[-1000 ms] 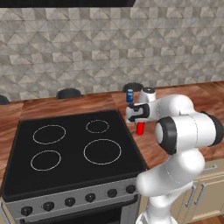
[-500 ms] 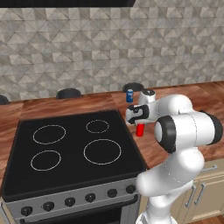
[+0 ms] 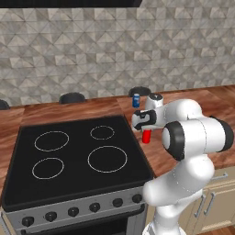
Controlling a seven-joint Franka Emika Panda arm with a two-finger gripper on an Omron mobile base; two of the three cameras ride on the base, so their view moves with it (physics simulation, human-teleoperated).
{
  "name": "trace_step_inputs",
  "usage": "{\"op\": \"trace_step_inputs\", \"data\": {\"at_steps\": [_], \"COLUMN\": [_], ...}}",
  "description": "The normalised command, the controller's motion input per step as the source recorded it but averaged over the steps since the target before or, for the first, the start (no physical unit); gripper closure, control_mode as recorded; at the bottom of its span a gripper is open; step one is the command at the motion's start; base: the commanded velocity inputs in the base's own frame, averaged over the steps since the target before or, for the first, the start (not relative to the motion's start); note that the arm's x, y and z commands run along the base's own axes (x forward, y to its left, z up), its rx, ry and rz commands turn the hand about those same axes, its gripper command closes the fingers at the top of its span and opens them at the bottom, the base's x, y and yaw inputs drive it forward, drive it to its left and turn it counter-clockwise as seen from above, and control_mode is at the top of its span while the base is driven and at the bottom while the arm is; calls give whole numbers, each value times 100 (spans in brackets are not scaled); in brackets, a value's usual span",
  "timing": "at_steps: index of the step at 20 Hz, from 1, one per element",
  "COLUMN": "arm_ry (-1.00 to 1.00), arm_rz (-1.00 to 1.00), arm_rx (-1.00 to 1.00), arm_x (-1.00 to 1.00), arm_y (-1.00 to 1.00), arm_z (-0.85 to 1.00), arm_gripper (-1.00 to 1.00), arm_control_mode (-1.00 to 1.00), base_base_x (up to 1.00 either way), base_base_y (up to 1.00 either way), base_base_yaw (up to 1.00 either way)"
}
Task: Four empty soda cans are scattered around the kitchen. Gather all the cans and cluster them next to the stove for recycling.
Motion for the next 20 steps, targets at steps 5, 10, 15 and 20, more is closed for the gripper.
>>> {"op": "trace_step_inputs", "data": {"at_steps": [5,10,15,20], "arm_ry": [-2,-14,-17,-13], "arm_rz": [0,0,0,0], "arm_rx": [0,0,0,-2], "arm_x": [0,0,-9,-40], "arm_y": [0,0,0,0], "arm_z": [0,42,75,51], "arm_gripper": [-100,-100,-100,-100], "arm_control_mode": [-100,-100,-100,-100], "base_base_x": [0,0,0,0], "base_base_y": [0,0,0,0], "base_base_yaw": [0,0,0,0]}}
